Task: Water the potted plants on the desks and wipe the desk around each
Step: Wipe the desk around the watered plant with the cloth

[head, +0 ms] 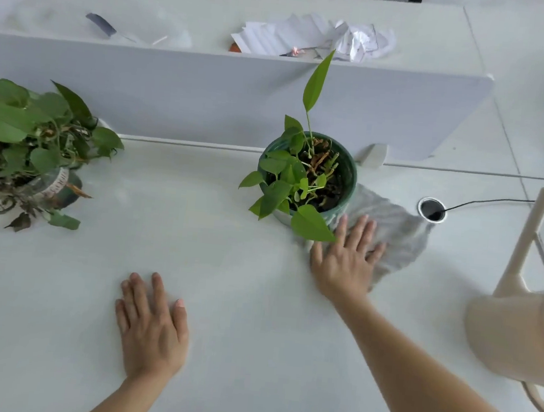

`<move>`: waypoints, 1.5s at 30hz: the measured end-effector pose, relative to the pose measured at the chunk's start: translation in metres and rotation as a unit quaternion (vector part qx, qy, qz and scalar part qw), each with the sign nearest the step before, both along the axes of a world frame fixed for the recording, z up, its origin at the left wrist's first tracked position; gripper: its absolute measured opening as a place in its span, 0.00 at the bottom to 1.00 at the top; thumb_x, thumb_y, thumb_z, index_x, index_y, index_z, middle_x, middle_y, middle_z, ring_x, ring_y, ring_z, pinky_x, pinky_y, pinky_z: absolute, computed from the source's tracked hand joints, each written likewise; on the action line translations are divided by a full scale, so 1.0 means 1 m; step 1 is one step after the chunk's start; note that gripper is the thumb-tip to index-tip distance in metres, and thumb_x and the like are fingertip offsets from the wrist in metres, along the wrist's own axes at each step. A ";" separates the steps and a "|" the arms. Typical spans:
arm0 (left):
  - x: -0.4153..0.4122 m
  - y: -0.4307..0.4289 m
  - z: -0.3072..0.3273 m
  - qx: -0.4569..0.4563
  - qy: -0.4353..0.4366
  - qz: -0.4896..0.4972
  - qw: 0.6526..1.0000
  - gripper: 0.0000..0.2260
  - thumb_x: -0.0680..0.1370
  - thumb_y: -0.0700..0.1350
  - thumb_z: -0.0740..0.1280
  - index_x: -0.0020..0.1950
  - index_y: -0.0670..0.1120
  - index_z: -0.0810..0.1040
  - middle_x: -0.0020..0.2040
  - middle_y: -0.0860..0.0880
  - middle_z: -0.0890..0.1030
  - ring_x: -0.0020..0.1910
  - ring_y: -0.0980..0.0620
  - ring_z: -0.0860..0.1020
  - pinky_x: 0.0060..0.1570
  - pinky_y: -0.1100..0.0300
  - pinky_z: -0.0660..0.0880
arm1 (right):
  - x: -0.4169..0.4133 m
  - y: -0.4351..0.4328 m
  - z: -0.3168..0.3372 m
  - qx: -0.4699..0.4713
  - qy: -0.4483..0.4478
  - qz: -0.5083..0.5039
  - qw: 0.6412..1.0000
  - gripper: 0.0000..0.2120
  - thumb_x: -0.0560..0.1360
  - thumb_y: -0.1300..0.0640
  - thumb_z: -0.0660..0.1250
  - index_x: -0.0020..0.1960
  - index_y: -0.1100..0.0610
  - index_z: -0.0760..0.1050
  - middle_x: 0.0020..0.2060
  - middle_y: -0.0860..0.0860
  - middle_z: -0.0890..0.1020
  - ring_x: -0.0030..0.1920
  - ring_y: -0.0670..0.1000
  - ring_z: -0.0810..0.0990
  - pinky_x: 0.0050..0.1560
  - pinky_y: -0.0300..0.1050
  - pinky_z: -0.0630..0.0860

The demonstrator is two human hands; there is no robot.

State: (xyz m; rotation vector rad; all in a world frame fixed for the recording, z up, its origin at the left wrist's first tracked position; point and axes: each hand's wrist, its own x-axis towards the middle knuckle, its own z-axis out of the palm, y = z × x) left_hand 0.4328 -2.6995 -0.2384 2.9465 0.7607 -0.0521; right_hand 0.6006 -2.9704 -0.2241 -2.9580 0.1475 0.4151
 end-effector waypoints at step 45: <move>0.002 -0.002 0.012 -0.053 0.030 -0.014 0.998 0.32 0.77 0.56 0.44 0.77 0.40 0.58 0.76 0.31 0.53 0.76 0.34 0.49 0.73 0.40 0.46 | -0.133 -0.085 0.005 0.002 -0.014 -0.176 0.984 0.35 0.78 0.34 0.43 0.82 0.47 0.48 0.82 0.55 0.47 0.81 0.55 0.42 0.78 0.59 0.42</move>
